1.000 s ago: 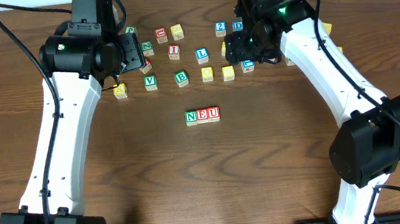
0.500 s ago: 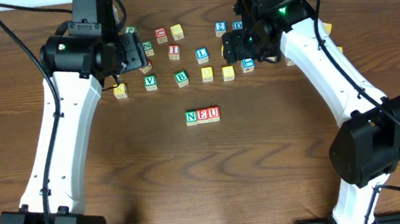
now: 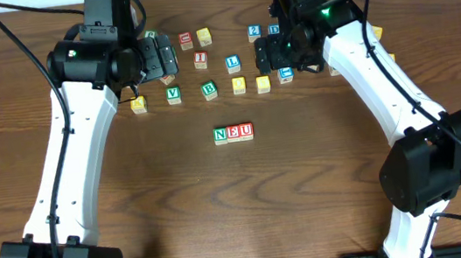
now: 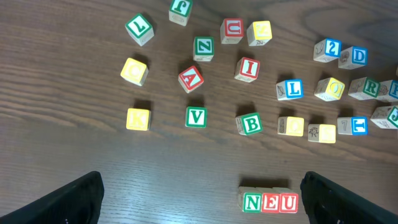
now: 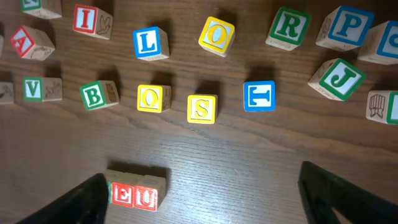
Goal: Spell out NEURIPS
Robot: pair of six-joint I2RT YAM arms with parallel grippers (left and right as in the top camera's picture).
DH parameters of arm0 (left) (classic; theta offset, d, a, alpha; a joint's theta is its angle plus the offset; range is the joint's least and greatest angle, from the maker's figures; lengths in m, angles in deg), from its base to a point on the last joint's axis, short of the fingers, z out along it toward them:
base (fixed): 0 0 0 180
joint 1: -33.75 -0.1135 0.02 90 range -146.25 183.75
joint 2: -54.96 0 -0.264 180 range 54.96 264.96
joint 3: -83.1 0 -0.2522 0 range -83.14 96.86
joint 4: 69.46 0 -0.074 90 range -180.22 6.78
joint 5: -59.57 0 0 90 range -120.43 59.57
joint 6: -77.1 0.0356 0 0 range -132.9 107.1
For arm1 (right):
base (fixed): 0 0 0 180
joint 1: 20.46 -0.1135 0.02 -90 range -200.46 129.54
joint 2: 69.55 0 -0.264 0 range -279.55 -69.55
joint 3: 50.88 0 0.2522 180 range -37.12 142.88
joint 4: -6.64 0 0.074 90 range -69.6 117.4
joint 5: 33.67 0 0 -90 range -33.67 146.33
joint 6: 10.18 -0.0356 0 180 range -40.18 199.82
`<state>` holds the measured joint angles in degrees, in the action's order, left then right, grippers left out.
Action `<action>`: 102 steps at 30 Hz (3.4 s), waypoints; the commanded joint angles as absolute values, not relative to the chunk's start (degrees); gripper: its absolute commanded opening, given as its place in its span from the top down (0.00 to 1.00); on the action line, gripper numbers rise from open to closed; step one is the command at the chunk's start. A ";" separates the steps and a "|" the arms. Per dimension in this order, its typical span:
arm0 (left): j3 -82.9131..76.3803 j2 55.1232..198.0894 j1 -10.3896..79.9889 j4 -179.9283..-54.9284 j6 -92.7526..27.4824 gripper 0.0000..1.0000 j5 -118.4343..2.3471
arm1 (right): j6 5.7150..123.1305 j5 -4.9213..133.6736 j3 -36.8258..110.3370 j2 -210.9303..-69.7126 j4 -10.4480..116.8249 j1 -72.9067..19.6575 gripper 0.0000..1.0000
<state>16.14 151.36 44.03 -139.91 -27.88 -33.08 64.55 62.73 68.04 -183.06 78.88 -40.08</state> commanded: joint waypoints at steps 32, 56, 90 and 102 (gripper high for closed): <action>18.26 151.95 43.84 -141.00 -25.35 0.02 -32.78 | 65.10 62.25 69.05 -183.04 77.83 -39.57 0.01; 17.45 151.97 43.84 -142.79 -25.39 0.02 -32.78 | 65.12 62.27 69.05 -183.04 77.88 -38.77 0.01; 17.37 152.08 43.84 -141.26 -25.39 0.02 -32.78 | 65.17 62.22 69.05 -183.04 78.31 -38.92 0.01; 17.37 153.35 43.84 -141.22 -25.41 0.02 -32.78 | 65.08 59.25 69.05 -183.04 78.18 -38.81 0.01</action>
<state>16.23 152.02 44.03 -141.29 -26.31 -33.08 64.84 60.61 68.04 -183.06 78.27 -39.44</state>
